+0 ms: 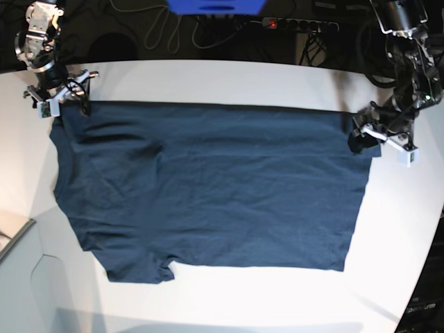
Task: Layout the t-shirt on the table in an organized manner, then fold the t-shirt properly
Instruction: 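Hold the shoulder corners and pull the shirt taut between both grippers, then slide the left gripper along the shirt side toward the hem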
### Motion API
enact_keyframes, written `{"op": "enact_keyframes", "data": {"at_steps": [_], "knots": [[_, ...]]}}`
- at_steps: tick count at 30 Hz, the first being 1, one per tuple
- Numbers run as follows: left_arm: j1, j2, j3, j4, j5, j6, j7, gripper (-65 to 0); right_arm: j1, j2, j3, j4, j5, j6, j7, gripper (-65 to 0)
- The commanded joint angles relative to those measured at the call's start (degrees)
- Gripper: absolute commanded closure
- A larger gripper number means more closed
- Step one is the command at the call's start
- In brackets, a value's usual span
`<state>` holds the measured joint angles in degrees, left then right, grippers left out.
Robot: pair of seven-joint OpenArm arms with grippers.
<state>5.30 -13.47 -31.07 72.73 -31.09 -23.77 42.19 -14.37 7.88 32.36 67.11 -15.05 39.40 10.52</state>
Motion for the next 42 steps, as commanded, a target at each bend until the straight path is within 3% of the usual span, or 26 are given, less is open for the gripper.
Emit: {"op": "enact_keyframes", "data": {"at_steps": [1, 8, 21, 28, 35, 42], "knots": [[-0.8, -0.9, -0.3, 0.7, -0.8, -0.2, -0.9, -34.4, -0.1, 0.7, 0.3, 0.8, 0.7, 0.6, 1.5, -40.0], [-2.1, -0.8, -0.2, 0.6, -0.6, 0.1, -0.7, 0.0, -0.1, 0.7, 0.5, 0.8, 0.7, 0.6, 1.5, -40.0], [-5.3, -0.8, -0.2, -0.5, -1.1, -0.2, -0.4, 0.0, 0.1, 0.7, 0.3, 0.7, 0.7, 0.6, 1.5, -40.0], [-7.2, -0.9, -0.2, -0.3, -1.2, -0.2, -0.3, 0.0, 1.8, 1.0, 0.5, -5.1, 0.6, 0.6, 1.9, -40.0], [-6.8, -0.9, -0.2, 6.9, -1.2, -0.2, -0.3, 0.0, 2.0, 1.7, 0.5, -6.8, 0.6, 0.6, 2.0, -40.0], [-7.0, -1.1, -0.2, 7.4, -1.1, -0.2, -0.8, 0.0, 2.0, 1.7, 0.5, -6.8, 0.6, 0.6, 2.0, -40.0]]}}
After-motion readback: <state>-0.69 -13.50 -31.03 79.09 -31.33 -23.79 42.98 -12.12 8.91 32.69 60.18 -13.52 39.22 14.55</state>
